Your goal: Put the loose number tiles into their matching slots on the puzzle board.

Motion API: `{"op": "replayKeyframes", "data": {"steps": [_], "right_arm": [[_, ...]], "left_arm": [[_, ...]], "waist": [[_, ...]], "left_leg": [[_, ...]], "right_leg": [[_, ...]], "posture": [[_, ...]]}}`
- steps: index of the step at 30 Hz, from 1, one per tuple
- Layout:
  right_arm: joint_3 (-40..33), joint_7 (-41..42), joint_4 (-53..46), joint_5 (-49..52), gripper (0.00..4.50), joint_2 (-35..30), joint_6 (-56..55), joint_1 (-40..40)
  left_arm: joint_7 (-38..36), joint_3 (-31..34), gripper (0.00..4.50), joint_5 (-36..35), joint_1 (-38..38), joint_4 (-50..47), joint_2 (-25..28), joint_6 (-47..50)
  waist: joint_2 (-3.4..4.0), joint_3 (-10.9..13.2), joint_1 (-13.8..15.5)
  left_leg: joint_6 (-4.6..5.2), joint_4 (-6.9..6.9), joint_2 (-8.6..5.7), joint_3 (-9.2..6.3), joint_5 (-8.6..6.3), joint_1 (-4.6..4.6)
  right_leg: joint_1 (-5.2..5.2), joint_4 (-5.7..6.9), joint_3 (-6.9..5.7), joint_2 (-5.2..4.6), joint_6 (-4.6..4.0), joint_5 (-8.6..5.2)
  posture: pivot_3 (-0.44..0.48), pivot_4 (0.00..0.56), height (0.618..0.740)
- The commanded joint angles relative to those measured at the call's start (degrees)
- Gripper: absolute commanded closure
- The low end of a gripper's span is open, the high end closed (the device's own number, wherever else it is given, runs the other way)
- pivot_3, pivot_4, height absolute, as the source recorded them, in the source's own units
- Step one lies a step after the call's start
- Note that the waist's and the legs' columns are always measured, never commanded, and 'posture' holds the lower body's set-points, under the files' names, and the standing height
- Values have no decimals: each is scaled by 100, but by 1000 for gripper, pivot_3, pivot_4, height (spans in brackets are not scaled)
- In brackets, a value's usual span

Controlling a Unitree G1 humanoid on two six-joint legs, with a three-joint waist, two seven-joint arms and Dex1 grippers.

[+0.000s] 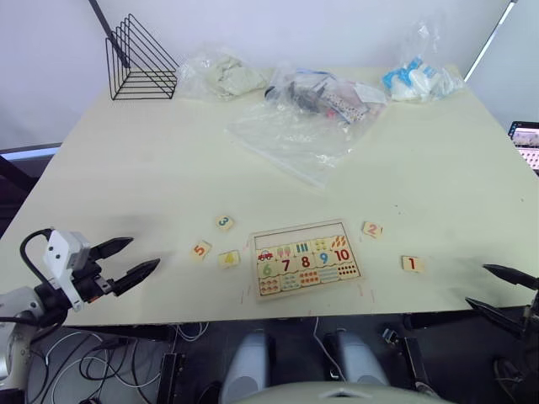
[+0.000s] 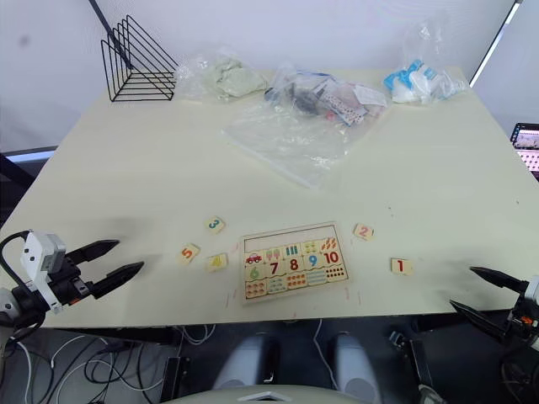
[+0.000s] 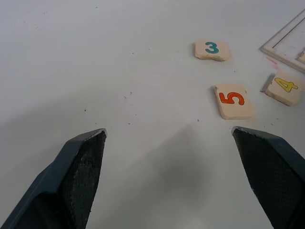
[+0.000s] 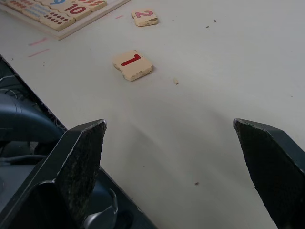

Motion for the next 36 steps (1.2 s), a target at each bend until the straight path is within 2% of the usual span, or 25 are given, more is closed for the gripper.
{"op": "replayKeyframes", "data": {"steps": [1, 10, 18, 24, 27, 30, 36], "right_arm": [[-148, 13, 7, 56, 31, 0, -210, -113], [-129, 42, 354, 25, 31, -21, -478, -503], [-38, 133, 361, 13, 31, -44, -555, -588], [108, 307, 236, 6, 31, -100, -486, -717], [212, 443, 215, -2, 31, -171, -402, -839], [351, 620, 191, -17, 31, -253, -357, -931], [620, 911, 263, -150, 31, -432, -348, -1269]], "left_arm": [[-62, 25, 0, -19, -52, 3, 68, -70], [93, -7, 0, 14, -253, 32, -136, -340], [-258, -25, 0, 17, -208, 233, -104, -675], [-1454, -174, 0, -186, -576, 819, 80, -1226], [-2445, -288, 0, -393, -805, 1213, 223, -1482], [-2822, -691, 0, -826, -891, 1436, 577, -1712], [-2840, -2002, 0, -1889, -821, 1593, 1480, -2709]], "waist": [[0, 0, 0], [-1, 0, 5], [0, 0, -6], [0, 0, 3], [1, 0, -6], [2, 1, -9], [21, 13, -4]], "left_leg": [[0, 0, 0, 0, 0, 0], [0, -1, -2, 0, 0, -1], [0, -1, -2, 1, 0, -1], [0, 1, -6, 10, 0, -1], [0, 0, -7, 12, 0, -1], [0, 0, -8, 17, 0, -1], [0, 1, 5, -9, 0, 0]], "right_leg": [[0, 0, 0, 0, 0, 0], [0, 0, -1, 0, 1, 1], [0, 0, -1, 0, 1, 0], [1, 0, -5, 1, 1, 0], [0, 0, -5, 2, 1, 0], [0, 0, -6, 4, 0, 0], [0, 3, -2, -1, 1, 1]], "posture": [[0, 150, 740], [0, 150, 740], [0, 150, 740], [0, 150, 740], [0, 150, 740], [0, 150, 740], [0, 150, 740]]}}
